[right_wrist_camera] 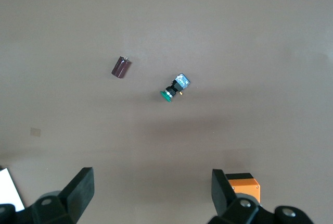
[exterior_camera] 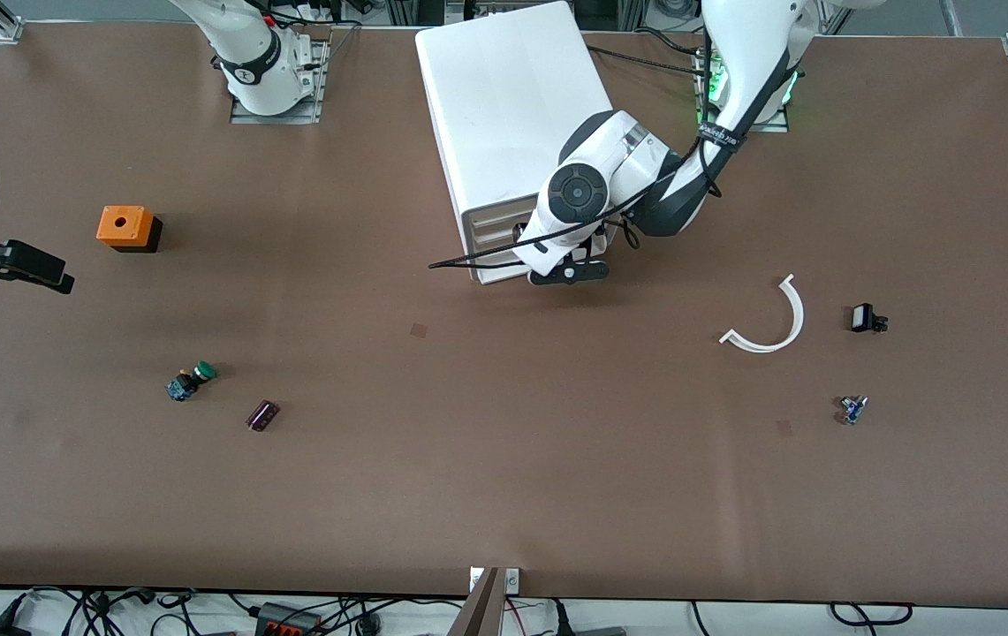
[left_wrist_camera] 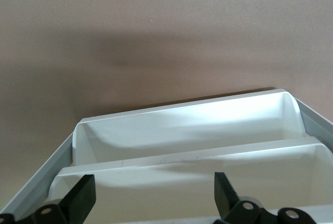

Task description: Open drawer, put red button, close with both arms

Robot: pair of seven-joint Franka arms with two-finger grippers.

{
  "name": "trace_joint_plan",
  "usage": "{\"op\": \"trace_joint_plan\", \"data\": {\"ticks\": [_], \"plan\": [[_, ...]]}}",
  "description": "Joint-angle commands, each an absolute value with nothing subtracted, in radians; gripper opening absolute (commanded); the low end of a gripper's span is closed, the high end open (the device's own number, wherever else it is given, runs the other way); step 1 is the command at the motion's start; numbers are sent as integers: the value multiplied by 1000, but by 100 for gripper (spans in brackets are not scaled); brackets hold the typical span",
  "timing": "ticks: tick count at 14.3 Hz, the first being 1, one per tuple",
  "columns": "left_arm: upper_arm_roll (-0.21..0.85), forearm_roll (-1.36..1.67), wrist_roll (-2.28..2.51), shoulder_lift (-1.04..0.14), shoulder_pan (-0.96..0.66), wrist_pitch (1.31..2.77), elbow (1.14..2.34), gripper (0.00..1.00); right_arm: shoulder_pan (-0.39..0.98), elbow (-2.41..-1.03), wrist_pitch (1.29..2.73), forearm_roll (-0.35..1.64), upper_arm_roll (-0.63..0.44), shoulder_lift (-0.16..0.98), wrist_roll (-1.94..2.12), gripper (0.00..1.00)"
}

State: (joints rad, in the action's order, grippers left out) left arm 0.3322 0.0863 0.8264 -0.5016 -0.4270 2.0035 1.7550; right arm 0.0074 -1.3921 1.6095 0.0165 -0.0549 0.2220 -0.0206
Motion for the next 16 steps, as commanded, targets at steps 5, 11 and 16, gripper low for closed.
{"op": "trace_joint_plan", "data": {"ticks": [5,11,16], "plan": [[324,60,833,-472,-336,1916,1636,100,-8,-1629,1696,-38,-32,52,32,100],[322,-113,628,-428,-123,1766,1497,100,-11,-1816,1792,-38,-32,-67,28,100],[319,-114,294,-399,46,1521,1364,100,-11,-1783,1781,-34,-32,-57,20,100]]}}
